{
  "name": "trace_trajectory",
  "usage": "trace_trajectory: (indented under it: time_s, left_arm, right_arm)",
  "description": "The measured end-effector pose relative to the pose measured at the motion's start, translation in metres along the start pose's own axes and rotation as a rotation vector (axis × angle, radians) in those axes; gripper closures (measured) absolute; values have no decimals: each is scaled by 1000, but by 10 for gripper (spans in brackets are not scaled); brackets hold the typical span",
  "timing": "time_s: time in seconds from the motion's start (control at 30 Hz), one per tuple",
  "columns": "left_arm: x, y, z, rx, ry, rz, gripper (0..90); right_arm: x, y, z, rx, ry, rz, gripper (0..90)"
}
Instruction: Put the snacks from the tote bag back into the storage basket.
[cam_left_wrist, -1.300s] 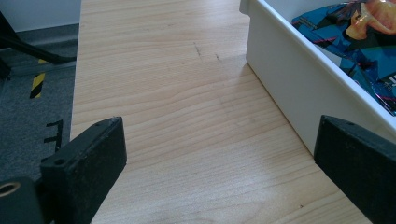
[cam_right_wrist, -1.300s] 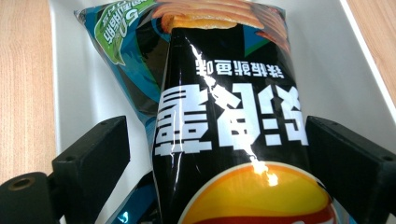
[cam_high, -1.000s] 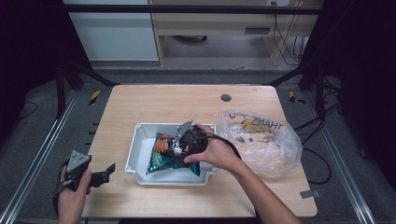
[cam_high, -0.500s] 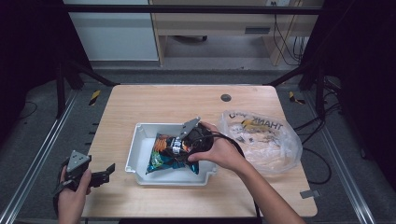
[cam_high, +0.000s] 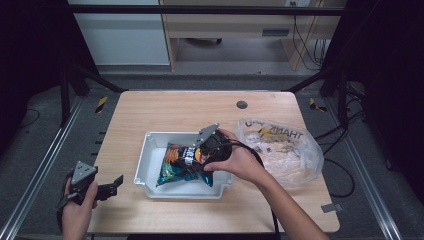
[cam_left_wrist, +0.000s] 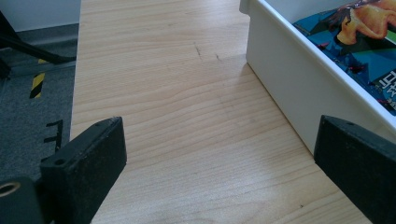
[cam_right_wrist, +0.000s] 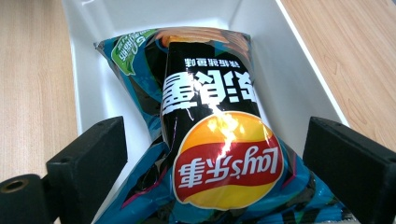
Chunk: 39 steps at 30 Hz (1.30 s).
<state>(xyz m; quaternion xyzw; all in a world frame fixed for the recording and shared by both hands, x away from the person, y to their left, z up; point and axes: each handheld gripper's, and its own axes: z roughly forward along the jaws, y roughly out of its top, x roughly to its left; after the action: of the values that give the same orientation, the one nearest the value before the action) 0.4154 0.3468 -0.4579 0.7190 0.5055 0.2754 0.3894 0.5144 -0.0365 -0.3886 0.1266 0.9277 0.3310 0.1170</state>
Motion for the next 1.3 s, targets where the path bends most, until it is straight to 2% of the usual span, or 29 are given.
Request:
trace_trajectory:
  time_s: [0.37,0.77,1.0,1.3]
  left_arm:
    - [0,0,0,-1,1,-1,23]
    - [0,0,0,-3,2,-3,22]
    - [0,0,0,-2,4,-2,23]
    - [0,-1,-1,-2,2,-4,22]
  right_arm:
    - [-1,-1,-14,-18,-15,16,63]
    - [-1,1,-28,-41,-57,35,62]
    - [0,1,-42,-70,-92,52,62]
    - [4,-2,-67,-139,-180,98,62]
